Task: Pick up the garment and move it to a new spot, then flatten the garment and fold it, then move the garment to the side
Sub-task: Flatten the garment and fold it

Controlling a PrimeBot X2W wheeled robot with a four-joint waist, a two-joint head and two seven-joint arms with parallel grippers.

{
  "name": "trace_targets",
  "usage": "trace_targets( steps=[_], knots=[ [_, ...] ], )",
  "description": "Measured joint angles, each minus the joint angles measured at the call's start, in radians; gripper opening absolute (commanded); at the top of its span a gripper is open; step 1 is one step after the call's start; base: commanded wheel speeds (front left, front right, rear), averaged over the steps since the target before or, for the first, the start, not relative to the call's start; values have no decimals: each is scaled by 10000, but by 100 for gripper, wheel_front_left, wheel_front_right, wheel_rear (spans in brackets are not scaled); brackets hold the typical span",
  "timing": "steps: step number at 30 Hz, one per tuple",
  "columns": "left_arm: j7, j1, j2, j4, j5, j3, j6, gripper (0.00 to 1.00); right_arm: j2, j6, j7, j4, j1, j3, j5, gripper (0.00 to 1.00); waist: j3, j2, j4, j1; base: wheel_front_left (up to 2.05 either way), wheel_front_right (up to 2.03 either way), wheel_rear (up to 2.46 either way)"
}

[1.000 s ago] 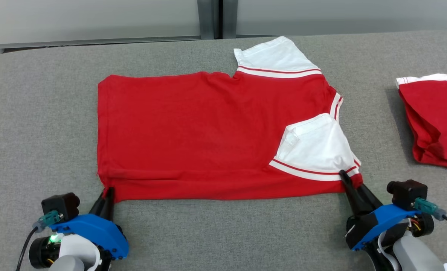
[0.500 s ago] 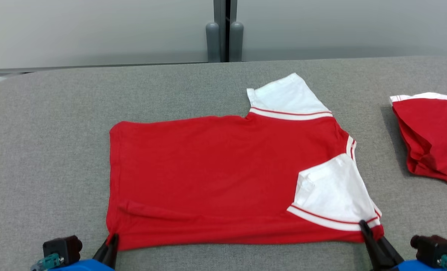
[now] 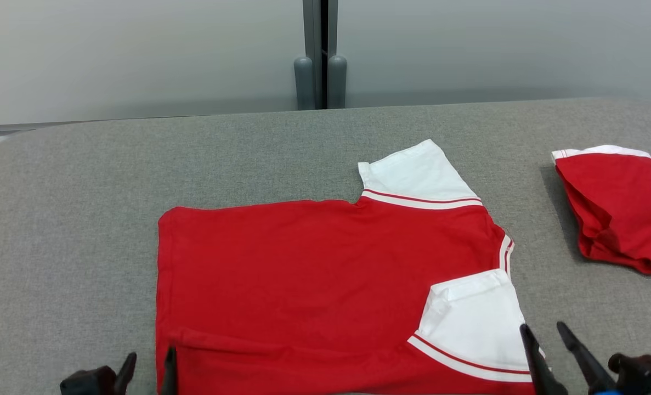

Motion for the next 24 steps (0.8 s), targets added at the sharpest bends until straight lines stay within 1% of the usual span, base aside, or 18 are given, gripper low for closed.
trace_targets(
  steps=[2,6,9,14,22,24],
  knots=[
    [-593,-219,-40,-98,405,-10,144,100,0,0,-40,-470,-159,-150,-221,100,-35,0,35,1,0,0,0],
    [-1662,-701,-44,-441,1198,-36,424,100,-23,0,211,-1657,-545,-458,-652,100,-122,0,72,1,0,0,0],
    [-2002,-1080,-6,-840,1609,-98,543,100,-17,0,510,-2368,-688,-683,-928,100,-212,1,76,1,0,0,0],
    [-1994,-1493,173,-1266,2061,-291,654,100,136,0,1022,-3166,-755,-965,-1223,100,-305,0,109,1,0,0,0],
    [-1764,-1549,286,-1442,2140,-380,717,100,228,0,1267,-3572,-694,-1074,-1298,100,-227,0,106,1,0,0,0],
    [-1649,-1564,318,-1434,2127,-412,677,100,259,0,1269,-3630,-695,-1060,-1298,100,-134,0,90,1,0,0,0]
  ],
)
